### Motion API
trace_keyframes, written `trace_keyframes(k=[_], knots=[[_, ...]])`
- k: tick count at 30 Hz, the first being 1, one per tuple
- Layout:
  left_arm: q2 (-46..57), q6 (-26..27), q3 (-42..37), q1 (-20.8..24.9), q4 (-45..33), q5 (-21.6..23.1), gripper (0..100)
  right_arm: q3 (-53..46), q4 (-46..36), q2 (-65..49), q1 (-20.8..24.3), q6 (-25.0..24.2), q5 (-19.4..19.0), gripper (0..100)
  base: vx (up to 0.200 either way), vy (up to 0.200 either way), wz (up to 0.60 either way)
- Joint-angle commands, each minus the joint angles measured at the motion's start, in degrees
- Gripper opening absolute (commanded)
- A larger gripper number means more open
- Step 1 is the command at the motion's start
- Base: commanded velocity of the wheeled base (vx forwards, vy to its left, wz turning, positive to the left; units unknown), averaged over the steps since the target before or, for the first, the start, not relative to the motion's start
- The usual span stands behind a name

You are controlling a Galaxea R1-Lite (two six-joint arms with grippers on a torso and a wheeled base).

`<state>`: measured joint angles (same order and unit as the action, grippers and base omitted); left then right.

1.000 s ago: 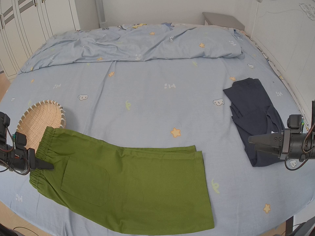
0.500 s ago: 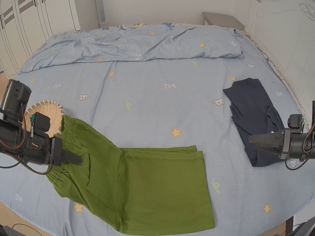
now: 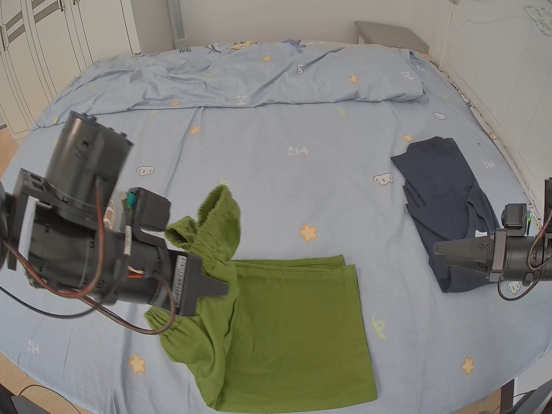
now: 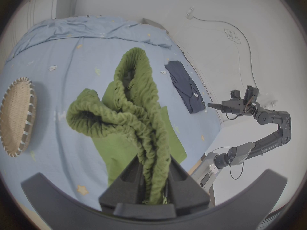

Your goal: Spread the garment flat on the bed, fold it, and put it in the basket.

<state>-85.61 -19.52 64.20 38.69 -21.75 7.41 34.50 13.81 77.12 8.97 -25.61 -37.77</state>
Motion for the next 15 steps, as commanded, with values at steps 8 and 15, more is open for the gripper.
trace_keyframes(k=[8, 15], knots=[[-9.9, -6.1, 0.1, 8.3, 6.1, -3.4, 0, -0.4, 0.1, 3.1, -0.5, 1.5, 0.0, 100, 0.000, 0.000, 0.00], [-12.1, -7.7, 0.3, 9.8, 7.9, -3.5, 0, -0.4, 0.2, 3.3, -0.5, 1.5, 0.1, 100, 0.000, 0.000, 0.00]])
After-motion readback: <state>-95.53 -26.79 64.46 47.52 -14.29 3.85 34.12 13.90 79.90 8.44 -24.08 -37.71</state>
